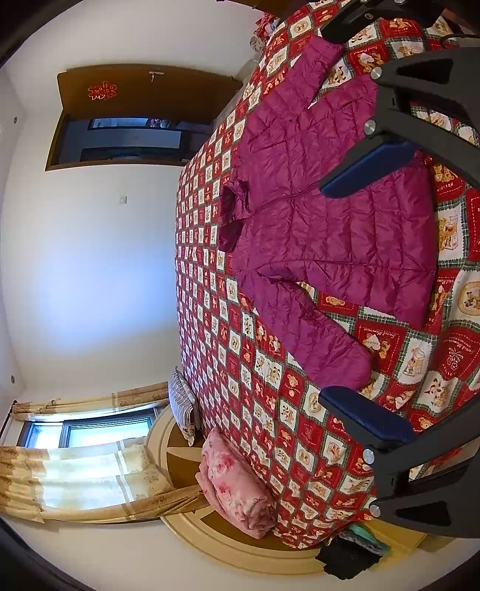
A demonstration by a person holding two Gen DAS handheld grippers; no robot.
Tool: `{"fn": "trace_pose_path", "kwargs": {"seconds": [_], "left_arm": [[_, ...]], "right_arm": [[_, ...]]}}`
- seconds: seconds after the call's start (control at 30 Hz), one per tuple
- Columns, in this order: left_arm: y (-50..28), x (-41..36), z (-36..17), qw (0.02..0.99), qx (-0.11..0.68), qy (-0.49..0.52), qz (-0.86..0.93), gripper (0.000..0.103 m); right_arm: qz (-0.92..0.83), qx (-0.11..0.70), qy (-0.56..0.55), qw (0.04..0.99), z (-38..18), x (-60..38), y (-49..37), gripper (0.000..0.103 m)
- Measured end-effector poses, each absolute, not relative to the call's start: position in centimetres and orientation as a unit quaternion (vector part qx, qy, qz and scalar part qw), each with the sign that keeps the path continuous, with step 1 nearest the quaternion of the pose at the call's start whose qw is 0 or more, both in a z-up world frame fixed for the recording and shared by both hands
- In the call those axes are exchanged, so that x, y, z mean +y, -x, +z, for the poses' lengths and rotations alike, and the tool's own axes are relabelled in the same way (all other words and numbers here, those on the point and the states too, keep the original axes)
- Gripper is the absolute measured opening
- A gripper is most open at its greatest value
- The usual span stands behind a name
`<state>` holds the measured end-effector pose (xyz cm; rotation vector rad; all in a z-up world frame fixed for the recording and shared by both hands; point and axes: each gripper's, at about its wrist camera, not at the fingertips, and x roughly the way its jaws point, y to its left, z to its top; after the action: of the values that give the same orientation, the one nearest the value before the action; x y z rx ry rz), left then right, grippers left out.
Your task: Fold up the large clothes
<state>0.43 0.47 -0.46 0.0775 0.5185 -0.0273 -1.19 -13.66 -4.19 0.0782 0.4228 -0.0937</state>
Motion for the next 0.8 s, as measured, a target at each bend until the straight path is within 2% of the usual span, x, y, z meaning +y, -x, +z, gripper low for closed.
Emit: {"fn": "trace_pose_path", "kwargs": {"seconds": [0.8], "left_arm": [[-0.49,0.38,-0.4,0.966,0.257,-0.04,-0.013,0.102]], "right_arm": [[-0.045,0.213,-0.041,0.975,-4.73,-13.65,1.08,0.103]]}}
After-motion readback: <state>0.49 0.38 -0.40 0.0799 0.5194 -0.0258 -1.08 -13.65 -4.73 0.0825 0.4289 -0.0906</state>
